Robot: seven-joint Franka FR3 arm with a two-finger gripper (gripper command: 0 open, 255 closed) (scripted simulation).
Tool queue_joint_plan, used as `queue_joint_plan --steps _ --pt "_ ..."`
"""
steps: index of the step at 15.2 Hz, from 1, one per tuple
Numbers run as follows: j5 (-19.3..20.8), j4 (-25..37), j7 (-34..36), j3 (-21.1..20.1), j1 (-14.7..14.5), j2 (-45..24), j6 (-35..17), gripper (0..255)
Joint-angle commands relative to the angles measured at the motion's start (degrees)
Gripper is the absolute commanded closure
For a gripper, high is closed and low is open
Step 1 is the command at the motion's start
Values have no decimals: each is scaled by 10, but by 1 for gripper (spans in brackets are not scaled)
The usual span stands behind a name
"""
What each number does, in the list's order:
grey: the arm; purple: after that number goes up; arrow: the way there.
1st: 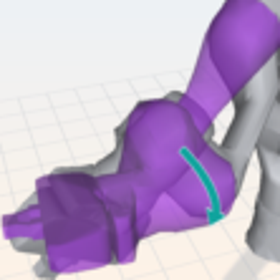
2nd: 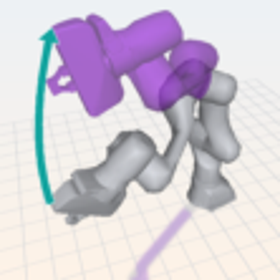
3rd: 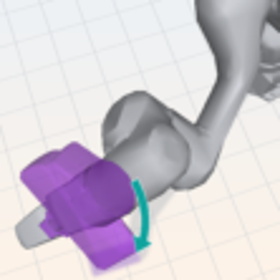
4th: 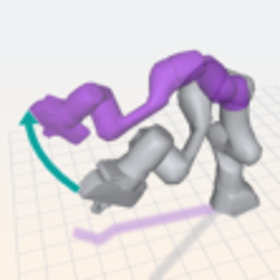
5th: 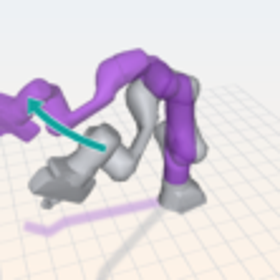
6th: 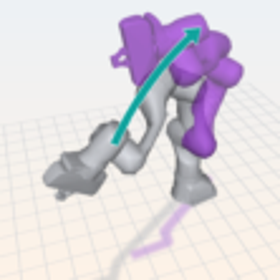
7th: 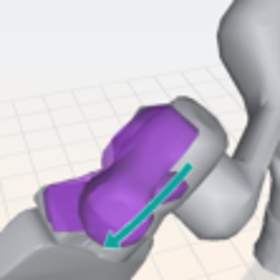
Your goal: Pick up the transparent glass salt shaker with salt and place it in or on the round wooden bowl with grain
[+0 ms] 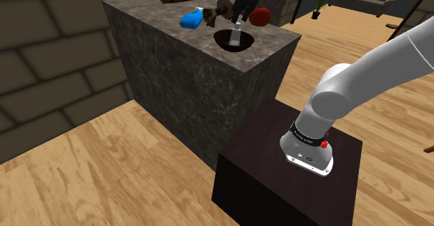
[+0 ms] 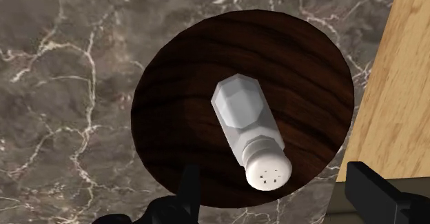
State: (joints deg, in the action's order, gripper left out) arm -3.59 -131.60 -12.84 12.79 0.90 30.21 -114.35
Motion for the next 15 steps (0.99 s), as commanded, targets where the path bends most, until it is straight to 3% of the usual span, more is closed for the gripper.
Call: queue_joint_plan --steps 1,3,7,15 --pt "0 0 0 0 0 0 0 0" --pt "0 0 0 0 0 0 0 0" --pt "4 61 3 1 3 13 74 0" --pt "4 61 3 1 3 13 74 0"
